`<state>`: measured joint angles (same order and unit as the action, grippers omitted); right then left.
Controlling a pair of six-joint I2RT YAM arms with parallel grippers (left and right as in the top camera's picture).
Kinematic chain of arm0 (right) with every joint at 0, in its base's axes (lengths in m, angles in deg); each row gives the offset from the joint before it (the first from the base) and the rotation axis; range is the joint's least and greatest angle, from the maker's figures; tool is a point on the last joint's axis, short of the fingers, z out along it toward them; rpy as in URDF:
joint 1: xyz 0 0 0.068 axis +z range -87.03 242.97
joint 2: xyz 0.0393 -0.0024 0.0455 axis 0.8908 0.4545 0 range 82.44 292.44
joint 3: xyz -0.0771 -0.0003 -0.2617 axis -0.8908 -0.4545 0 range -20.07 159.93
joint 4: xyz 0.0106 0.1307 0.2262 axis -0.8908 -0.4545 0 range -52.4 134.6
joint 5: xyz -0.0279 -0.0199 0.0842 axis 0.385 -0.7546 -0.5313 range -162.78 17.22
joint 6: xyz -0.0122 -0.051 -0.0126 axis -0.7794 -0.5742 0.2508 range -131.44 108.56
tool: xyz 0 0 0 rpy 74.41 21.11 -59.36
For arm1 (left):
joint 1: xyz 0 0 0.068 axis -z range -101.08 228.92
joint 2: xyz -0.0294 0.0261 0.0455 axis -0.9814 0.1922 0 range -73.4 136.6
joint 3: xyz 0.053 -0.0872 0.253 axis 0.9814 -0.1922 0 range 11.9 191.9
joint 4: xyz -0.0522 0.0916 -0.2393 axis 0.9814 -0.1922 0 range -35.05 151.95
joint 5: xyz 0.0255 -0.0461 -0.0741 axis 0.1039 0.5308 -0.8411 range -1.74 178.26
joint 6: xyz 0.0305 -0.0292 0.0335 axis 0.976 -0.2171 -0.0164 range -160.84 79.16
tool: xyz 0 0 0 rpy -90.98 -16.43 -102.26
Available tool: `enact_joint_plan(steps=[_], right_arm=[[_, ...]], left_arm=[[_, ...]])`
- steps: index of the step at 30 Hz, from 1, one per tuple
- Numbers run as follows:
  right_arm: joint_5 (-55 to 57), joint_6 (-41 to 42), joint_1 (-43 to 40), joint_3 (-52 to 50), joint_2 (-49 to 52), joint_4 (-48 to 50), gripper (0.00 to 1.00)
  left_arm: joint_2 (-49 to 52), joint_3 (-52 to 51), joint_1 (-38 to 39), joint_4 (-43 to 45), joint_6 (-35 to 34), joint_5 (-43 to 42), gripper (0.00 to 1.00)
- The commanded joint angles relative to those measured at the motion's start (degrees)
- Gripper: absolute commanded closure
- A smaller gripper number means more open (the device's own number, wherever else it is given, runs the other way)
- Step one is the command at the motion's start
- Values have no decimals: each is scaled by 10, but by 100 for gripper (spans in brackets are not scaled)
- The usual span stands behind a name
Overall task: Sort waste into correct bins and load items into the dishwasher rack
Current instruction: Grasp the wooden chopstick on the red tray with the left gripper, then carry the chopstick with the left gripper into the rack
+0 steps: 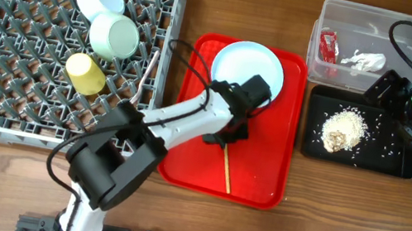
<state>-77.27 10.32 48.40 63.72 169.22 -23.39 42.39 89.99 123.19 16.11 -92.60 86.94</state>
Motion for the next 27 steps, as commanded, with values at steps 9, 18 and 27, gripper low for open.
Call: enact_joint_plan(steps=[9,18,27], right_arm=[[-7,-8,-1,3,-4,-2,0],[-7,-8,-1,3,-3,-2,0],[-7,-8,-1,3,-3,0,0]], left_arm=[[-249,-6,-214,4,356,53,96],[-282,-6,-319,3,516,52,96],[-224,-6,-332,15,514,31,96]])
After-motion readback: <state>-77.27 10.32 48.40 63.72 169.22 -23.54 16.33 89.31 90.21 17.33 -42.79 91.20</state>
